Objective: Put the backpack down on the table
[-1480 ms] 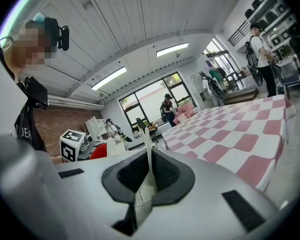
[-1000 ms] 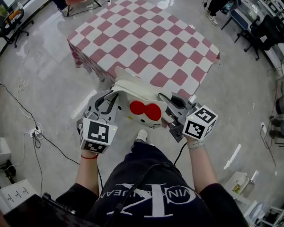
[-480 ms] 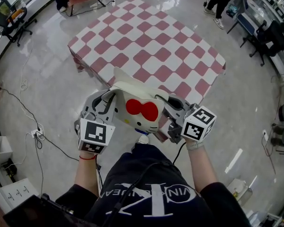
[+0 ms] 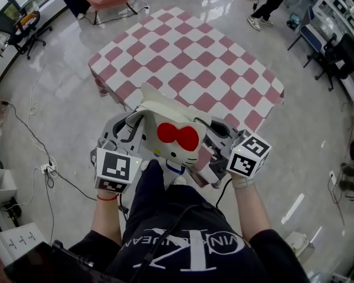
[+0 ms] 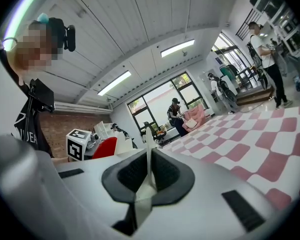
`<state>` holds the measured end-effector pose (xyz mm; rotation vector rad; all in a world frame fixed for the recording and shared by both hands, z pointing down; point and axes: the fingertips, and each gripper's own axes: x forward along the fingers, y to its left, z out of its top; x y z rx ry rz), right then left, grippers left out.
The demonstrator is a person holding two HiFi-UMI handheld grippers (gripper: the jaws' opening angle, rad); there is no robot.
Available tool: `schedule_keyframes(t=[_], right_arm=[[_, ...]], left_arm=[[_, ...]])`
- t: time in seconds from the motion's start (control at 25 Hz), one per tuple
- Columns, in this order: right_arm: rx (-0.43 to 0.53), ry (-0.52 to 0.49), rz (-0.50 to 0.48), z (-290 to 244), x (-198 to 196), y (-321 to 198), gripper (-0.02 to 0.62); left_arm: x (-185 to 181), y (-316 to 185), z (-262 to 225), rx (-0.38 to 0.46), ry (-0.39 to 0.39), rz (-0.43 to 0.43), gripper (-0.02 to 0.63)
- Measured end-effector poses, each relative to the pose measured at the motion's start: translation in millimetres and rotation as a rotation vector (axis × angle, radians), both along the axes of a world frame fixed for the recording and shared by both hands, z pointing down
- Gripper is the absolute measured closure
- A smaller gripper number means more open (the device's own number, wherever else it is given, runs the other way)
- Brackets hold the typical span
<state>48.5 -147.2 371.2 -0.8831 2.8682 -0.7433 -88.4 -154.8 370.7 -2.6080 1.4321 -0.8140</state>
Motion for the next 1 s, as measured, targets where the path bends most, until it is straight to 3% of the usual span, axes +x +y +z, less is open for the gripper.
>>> schedule_keyframes(t=[0.4, 0.68, 1.0], right_arm=[[0.018, -0.032, 0.093, -8, 18, -57, 0.584], [0.022, -0.028, 0.184, -10, 30, -103, 0.584], [0.025, -0.024, 0.290, -6, 38, -146, 0.584]], left_arm=[[19, -67, -15, 0.038, 0.000, 0.088, 0.534], [31, -123, -17, 0.025, -0.018, 0.172, 0.534], [43, -177, -10, 0.015, 0.012, 0.275, 0.534]])
